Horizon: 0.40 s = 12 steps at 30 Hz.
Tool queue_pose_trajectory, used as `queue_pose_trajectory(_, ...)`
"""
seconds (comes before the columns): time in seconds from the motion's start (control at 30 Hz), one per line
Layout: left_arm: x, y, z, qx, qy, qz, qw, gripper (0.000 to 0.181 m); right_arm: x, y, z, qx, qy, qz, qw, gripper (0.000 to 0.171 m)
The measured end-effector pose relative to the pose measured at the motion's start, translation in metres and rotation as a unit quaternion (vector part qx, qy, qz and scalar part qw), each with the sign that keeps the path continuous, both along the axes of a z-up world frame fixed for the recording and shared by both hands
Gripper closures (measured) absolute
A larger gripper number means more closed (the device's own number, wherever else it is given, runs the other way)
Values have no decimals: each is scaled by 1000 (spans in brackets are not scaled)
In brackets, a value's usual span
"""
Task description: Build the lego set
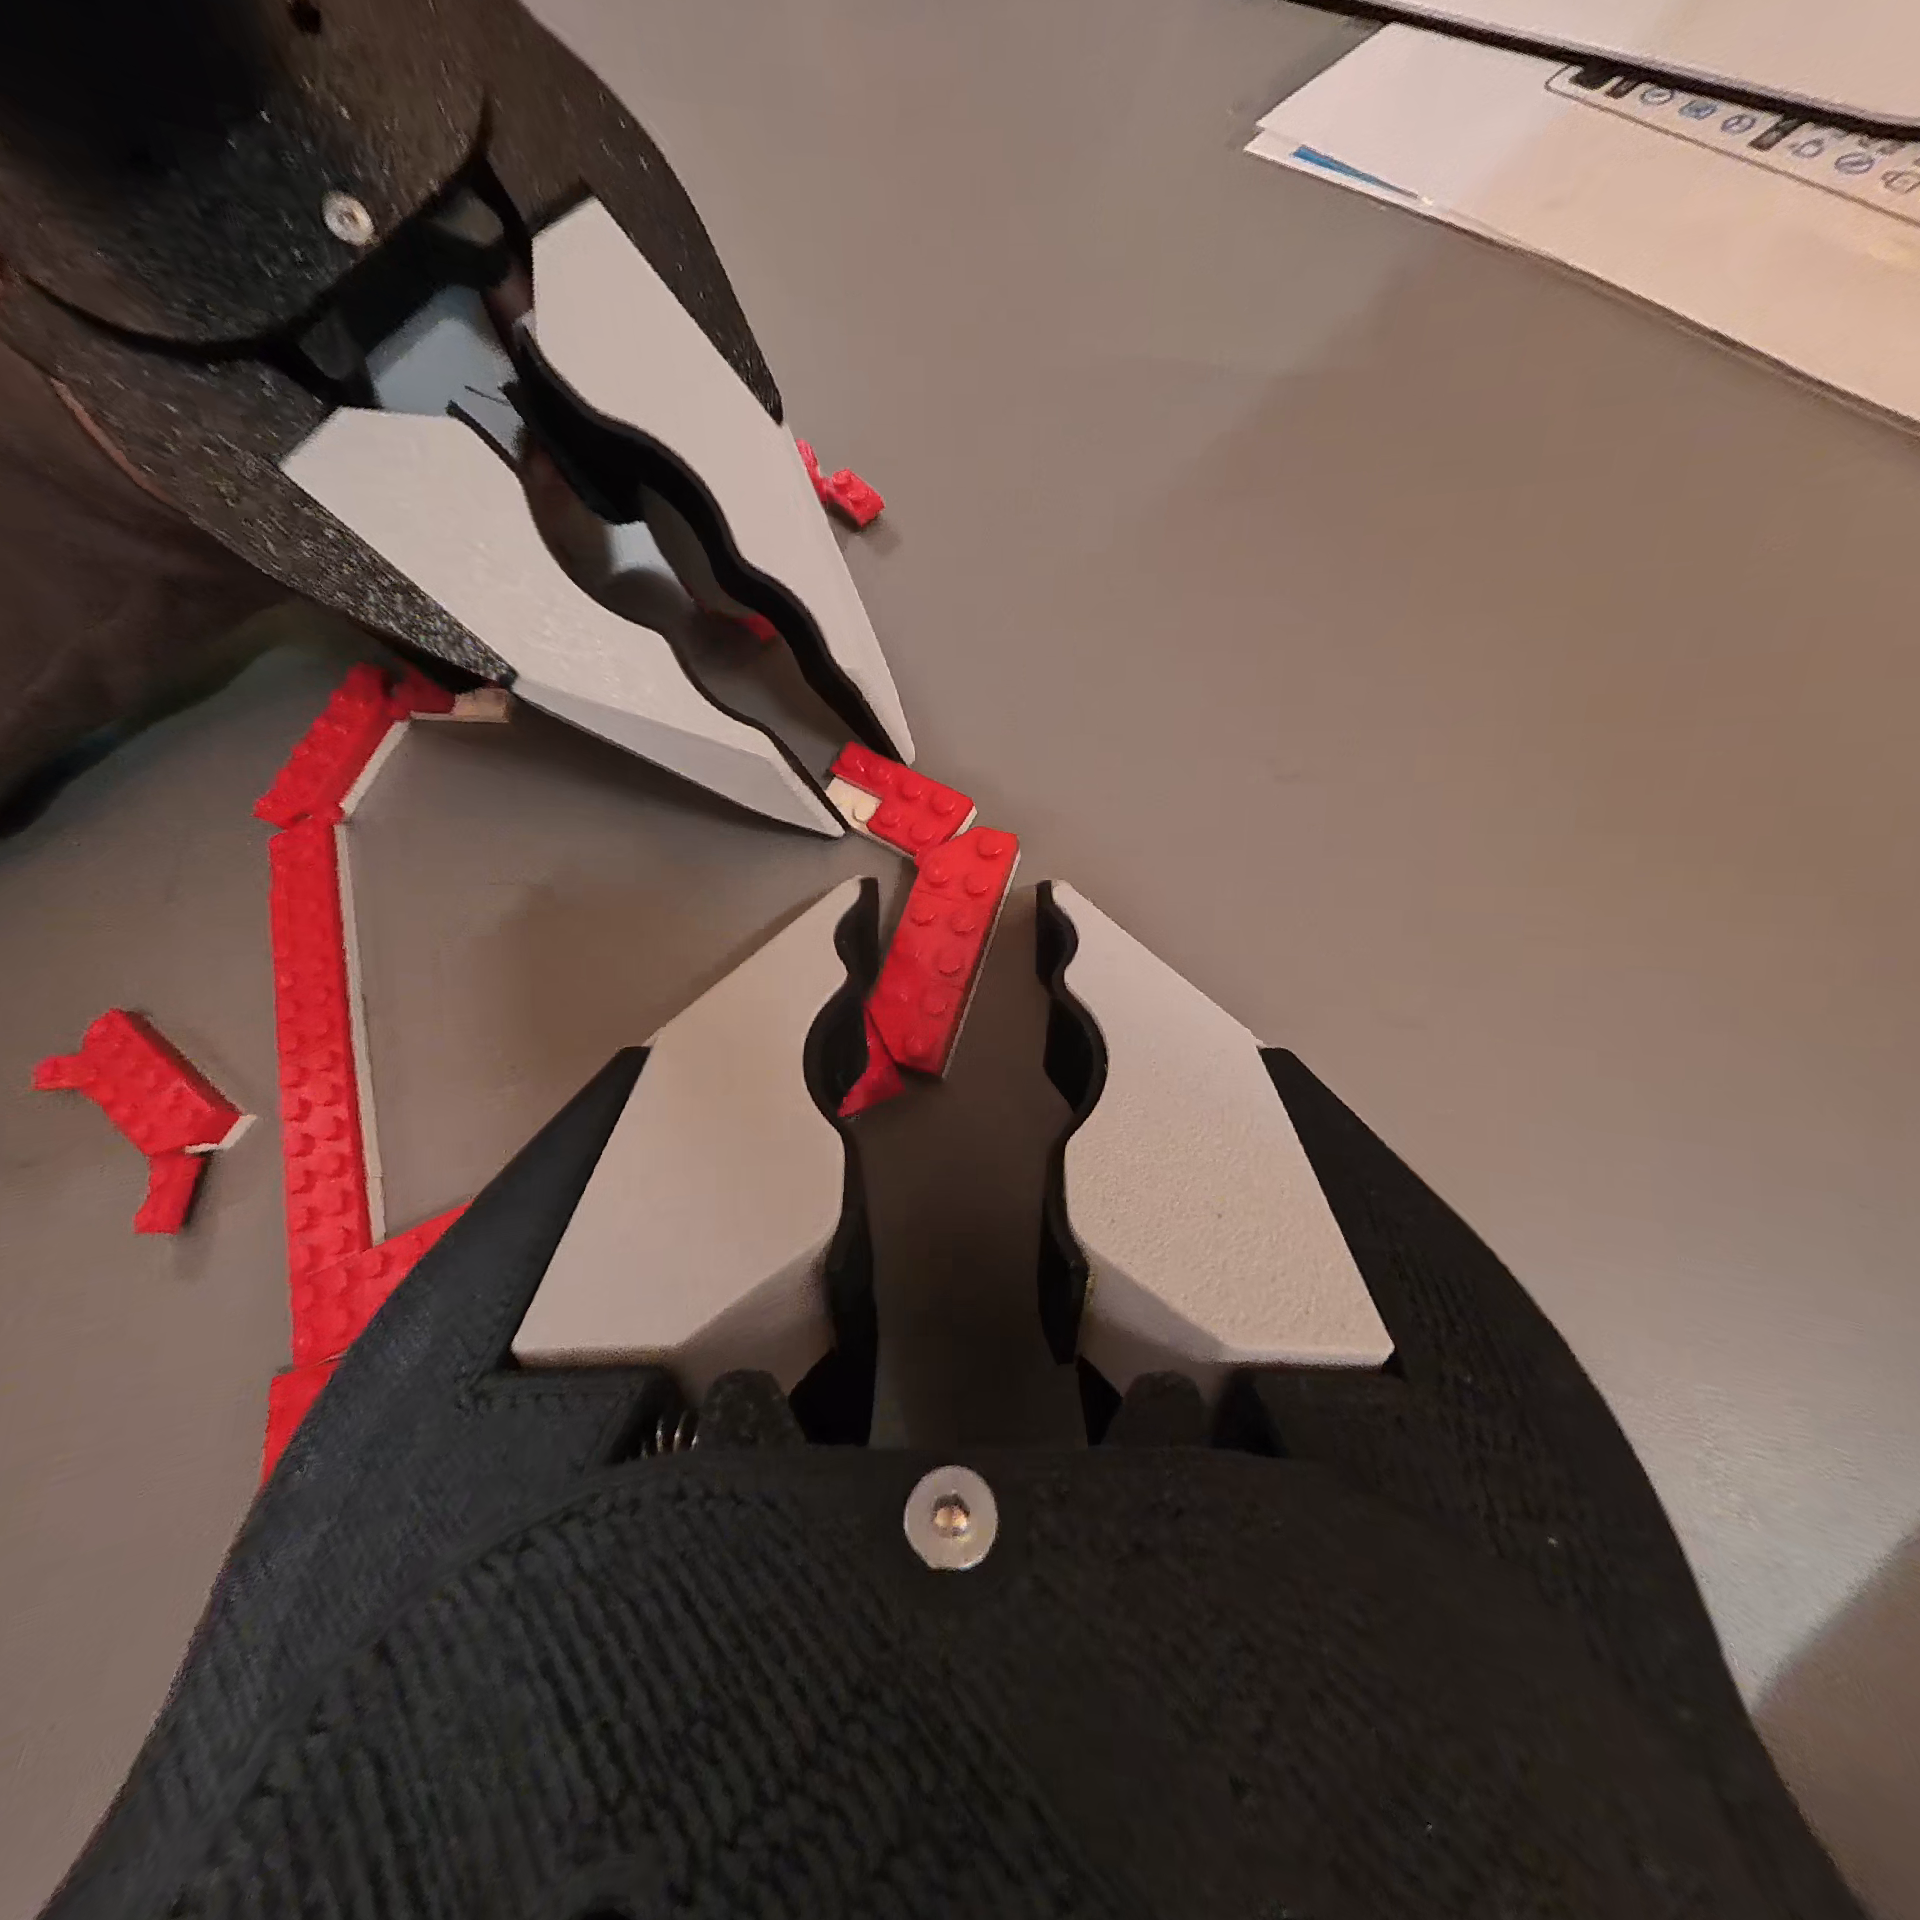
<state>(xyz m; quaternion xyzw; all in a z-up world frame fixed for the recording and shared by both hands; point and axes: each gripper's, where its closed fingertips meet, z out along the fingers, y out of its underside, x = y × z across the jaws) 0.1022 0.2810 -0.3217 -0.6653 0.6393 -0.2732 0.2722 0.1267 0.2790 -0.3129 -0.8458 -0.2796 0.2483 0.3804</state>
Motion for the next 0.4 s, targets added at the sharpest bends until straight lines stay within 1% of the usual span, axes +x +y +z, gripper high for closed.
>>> queue_pose_trajectory(0.03,0,0,0,-1,-1,-1,1000,167,0,0,3,-3,16,1,1000,141)
queue_pose_trajectory(0.1,0,-1,0,-1,-5,-5,1000,167,-1,0,9,-17,60,18,998,141)
queue_pose_trajectory(0.2,0,-3,0,-2,-8,-12,1000,167,-1,2,15,-74,129,54,987,139)
queue_pose_trajectory(0.3,0,-4,0,-1,-13,-18,1000,167,0,6,12,-124,146,101,976,140)
queue_pose_trajectory(0.4,0,-5,1,-4,-19,-22,1000,167,-5,5,14,-175,163,160,958,138)
